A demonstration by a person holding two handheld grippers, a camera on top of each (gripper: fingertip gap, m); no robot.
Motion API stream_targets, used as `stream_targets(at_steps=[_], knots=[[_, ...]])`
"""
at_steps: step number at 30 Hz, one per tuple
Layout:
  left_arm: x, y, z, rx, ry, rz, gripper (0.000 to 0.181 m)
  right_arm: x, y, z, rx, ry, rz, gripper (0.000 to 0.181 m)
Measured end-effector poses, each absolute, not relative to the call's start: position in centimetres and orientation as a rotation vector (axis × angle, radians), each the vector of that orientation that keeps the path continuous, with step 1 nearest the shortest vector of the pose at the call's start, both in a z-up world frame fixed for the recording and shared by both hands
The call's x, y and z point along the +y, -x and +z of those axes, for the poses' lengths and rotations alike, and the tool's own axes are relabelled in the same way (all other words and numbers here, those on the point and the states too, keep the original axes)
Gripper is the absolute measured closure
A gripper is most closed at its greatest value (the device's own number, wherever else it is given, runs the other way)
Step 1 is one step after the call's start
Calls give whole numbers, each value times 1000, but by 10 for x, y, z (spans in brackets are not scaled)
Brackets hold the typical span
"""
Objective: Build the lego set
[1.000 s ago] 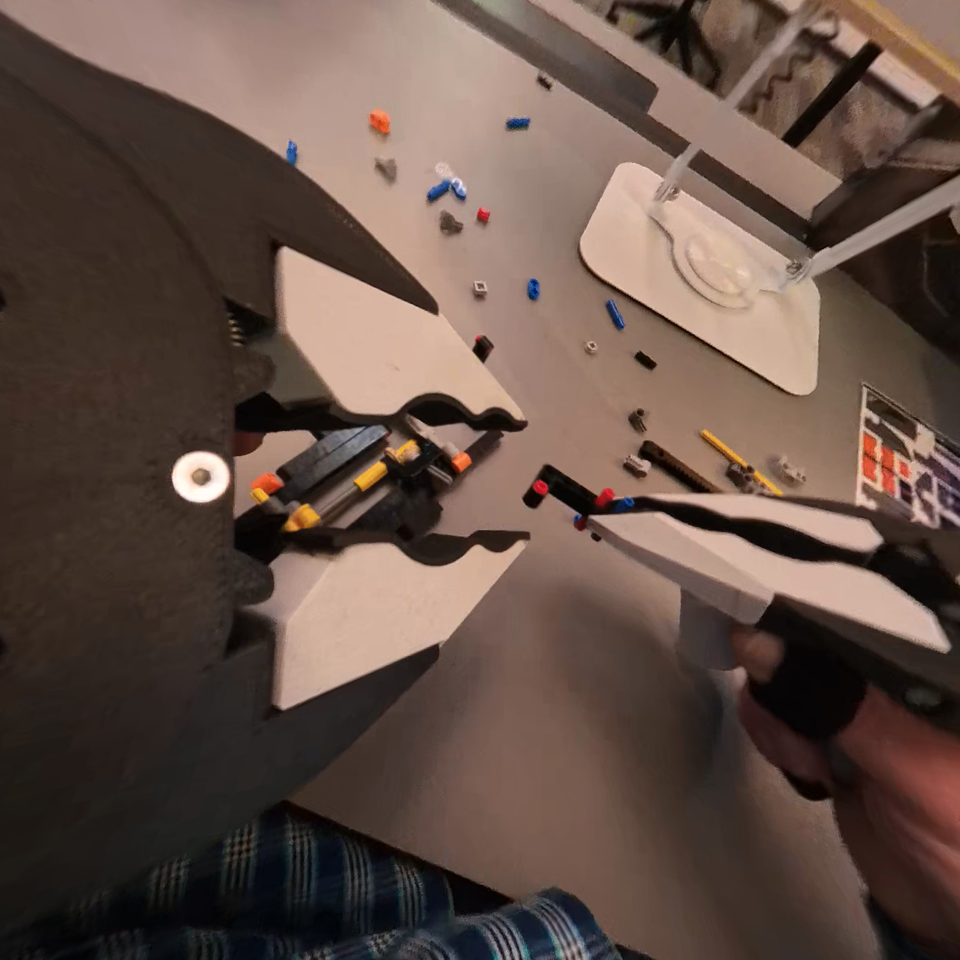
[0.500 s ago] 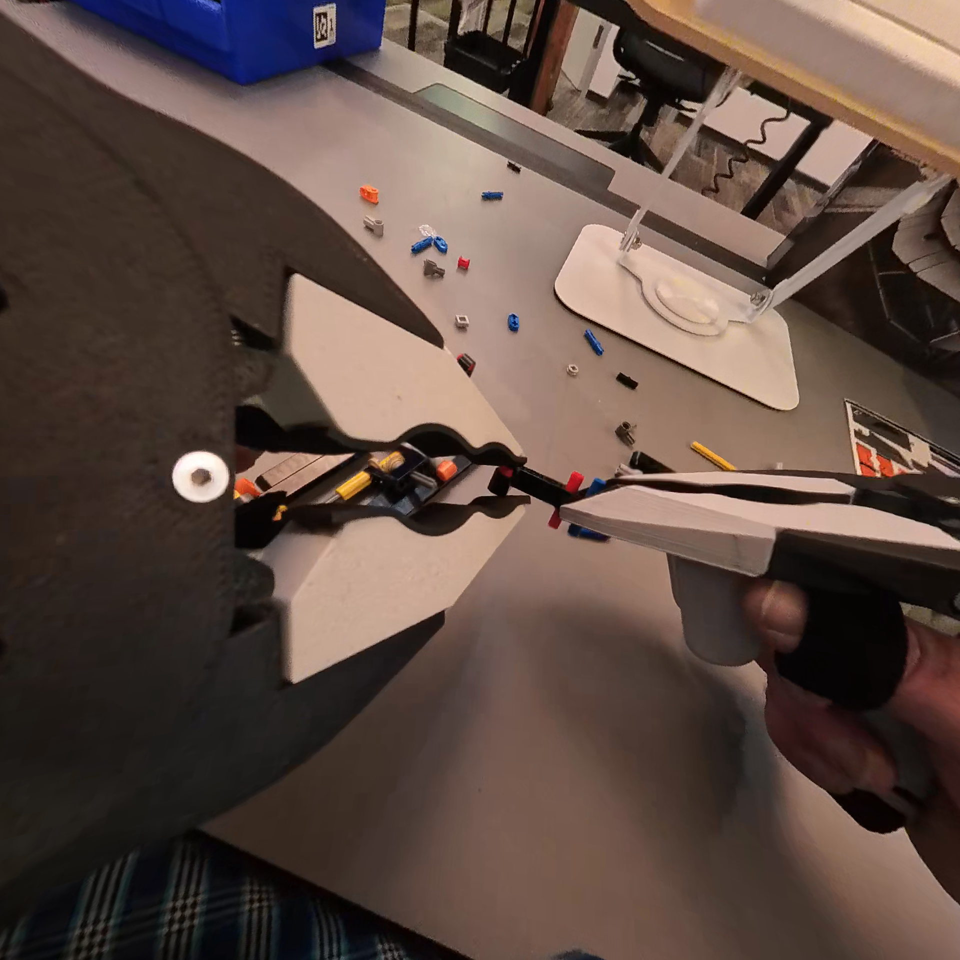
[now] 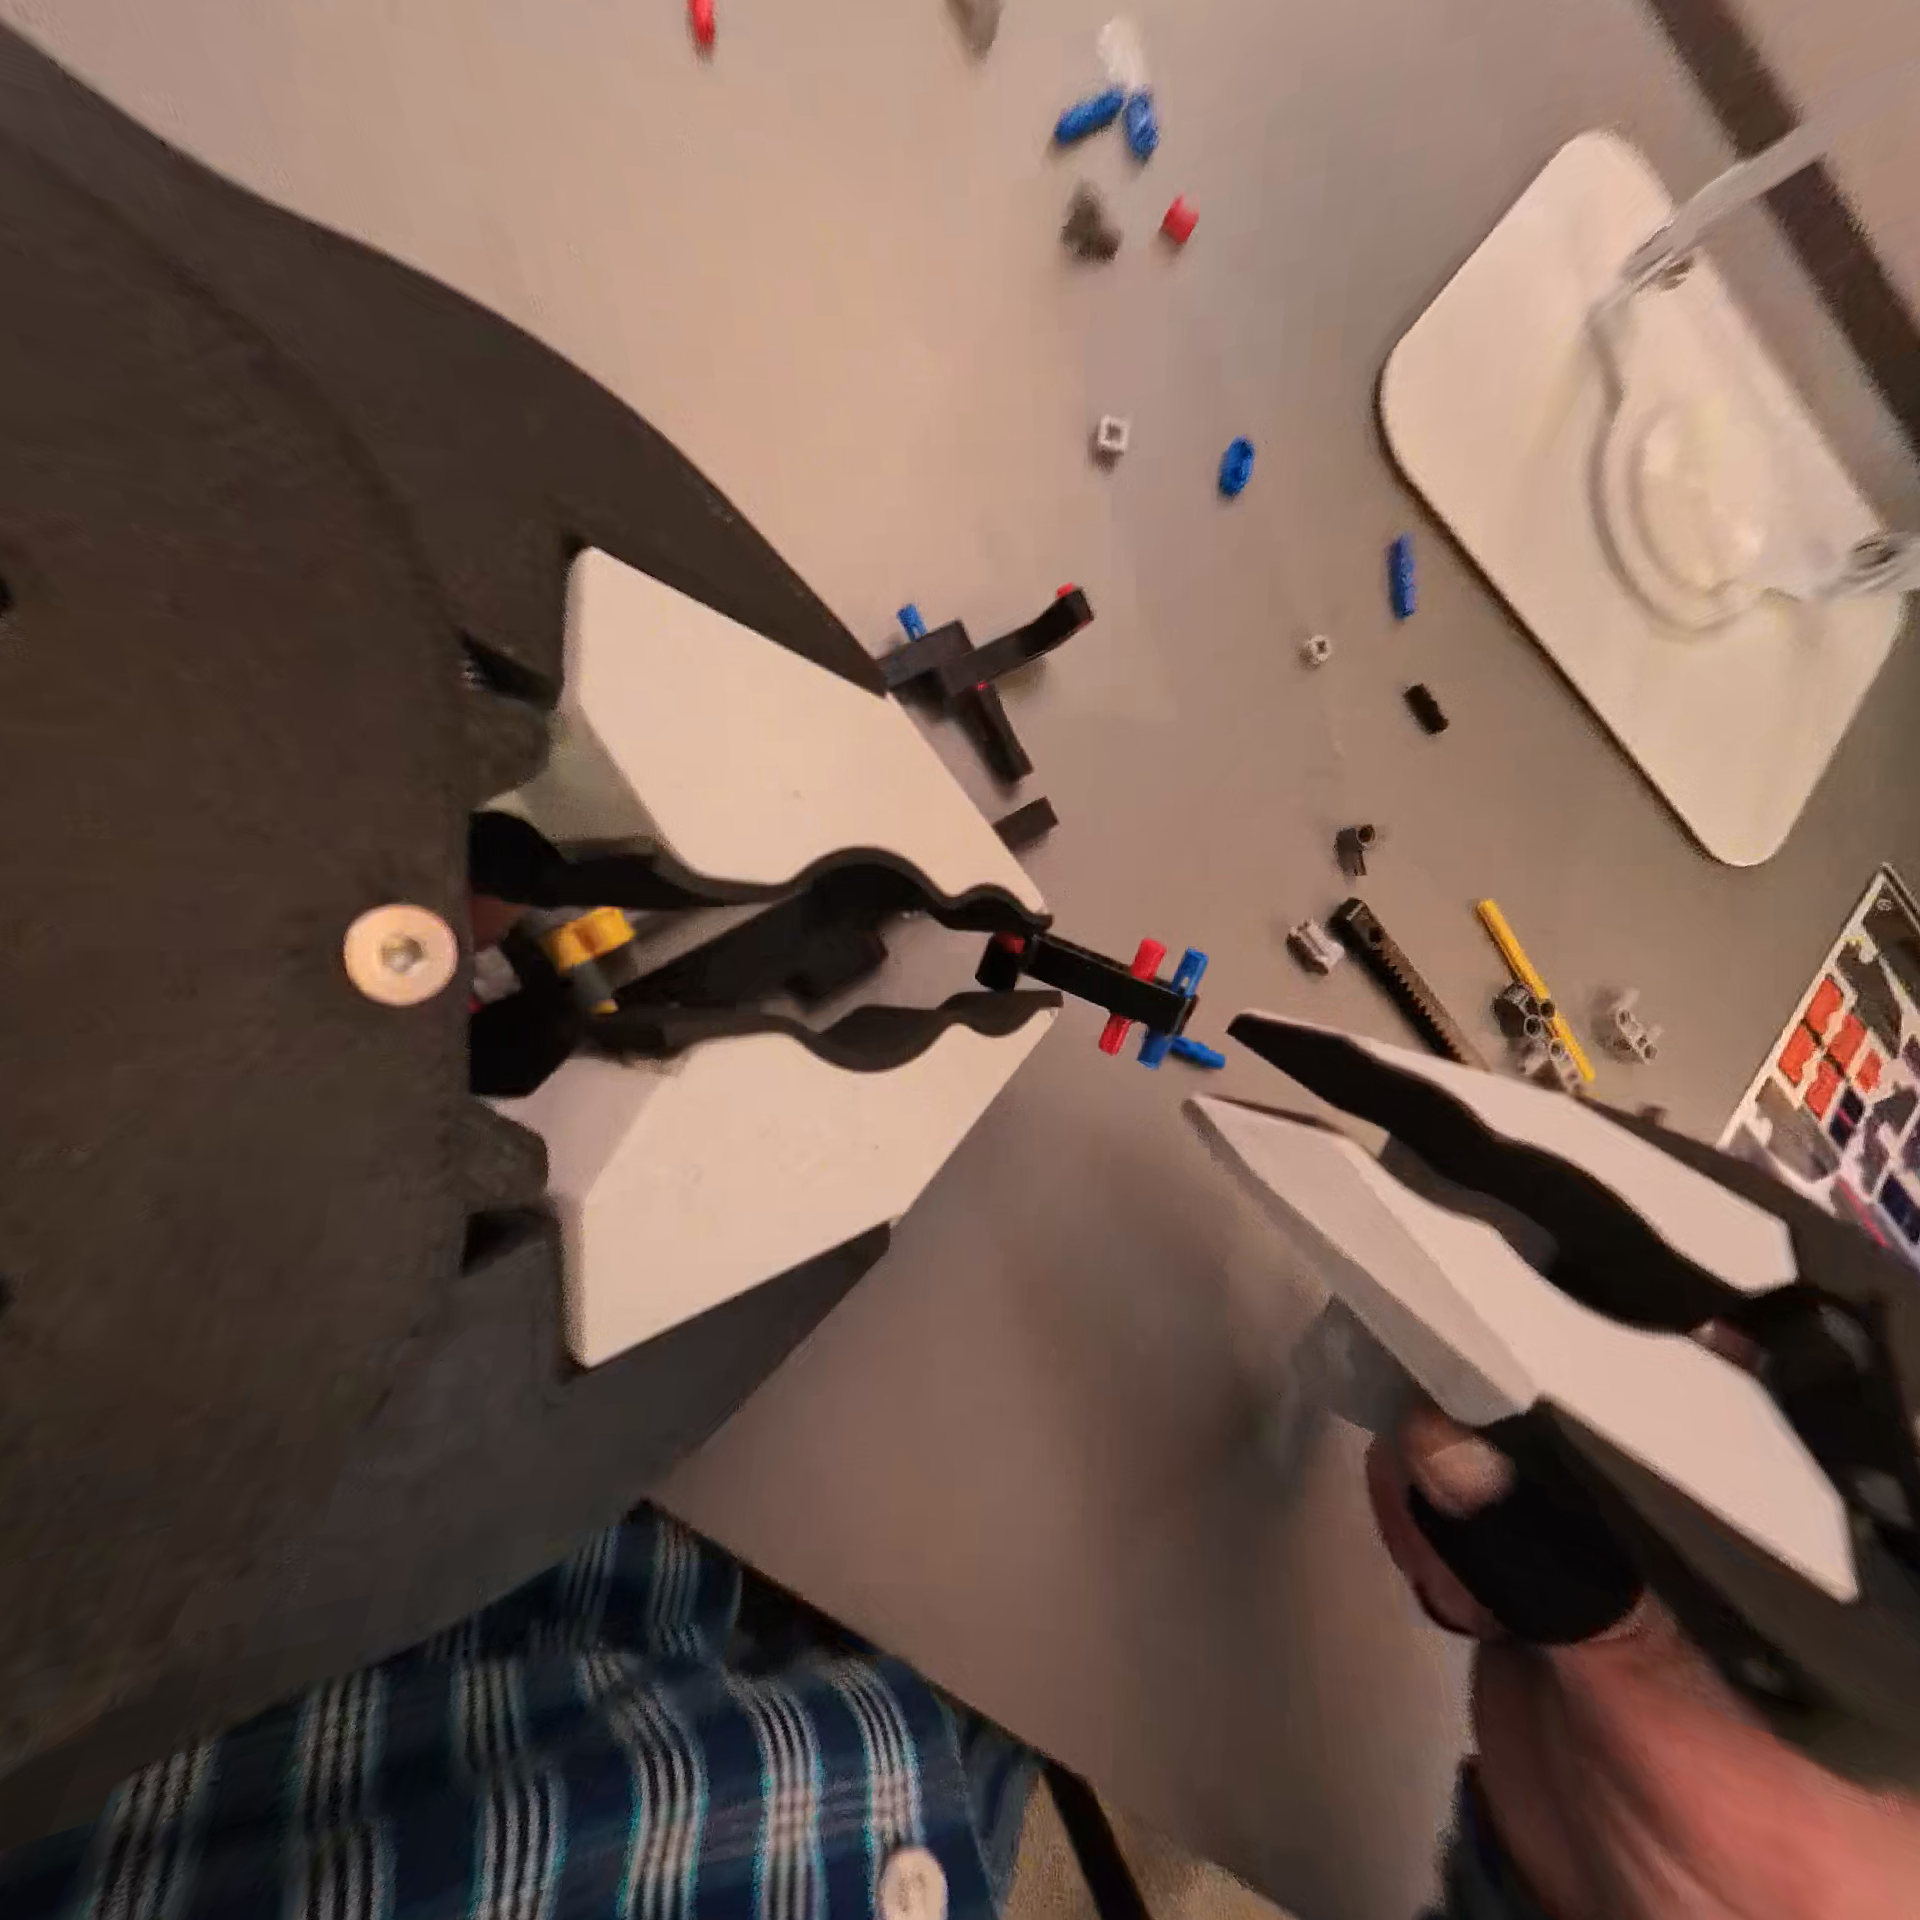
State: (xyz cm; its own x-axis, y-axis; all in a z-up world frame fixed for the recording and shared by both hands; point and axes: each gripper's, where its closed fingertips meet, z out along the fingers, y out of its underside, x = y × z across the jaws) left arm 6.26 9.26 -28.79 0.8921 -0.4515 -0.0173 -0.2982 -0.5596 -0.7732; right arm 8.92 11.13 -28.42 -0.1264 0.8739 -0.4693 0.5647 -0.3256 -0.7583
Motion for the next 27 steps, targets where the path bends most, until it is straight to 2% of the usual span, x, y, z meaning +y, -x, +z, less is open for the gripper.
stream_targets(at_steps=[1, 10, 17, 22, 27], knots=[[94, -61, -286, 488, 2208, -265, 172, 111, -89, -284, -1607, 1833, 1426, 159], [93, -58, -294, 306, 2297, -430, 172, 108, -84, -277, -1719, 1630, 1189, 155], [98, -57, -292, 205, 2297, -511, 172, 114, -80, -284, -1774, 1531, 983, 158], [100, -57, -289, 159, 2280, -558, 172, 114, -79, -282, -1755, 1524, 1009, 163], [103, -65, -274, 123, 2195, -728, 172, 113, -78, -277, -1750, 1503, 1050, 159]])
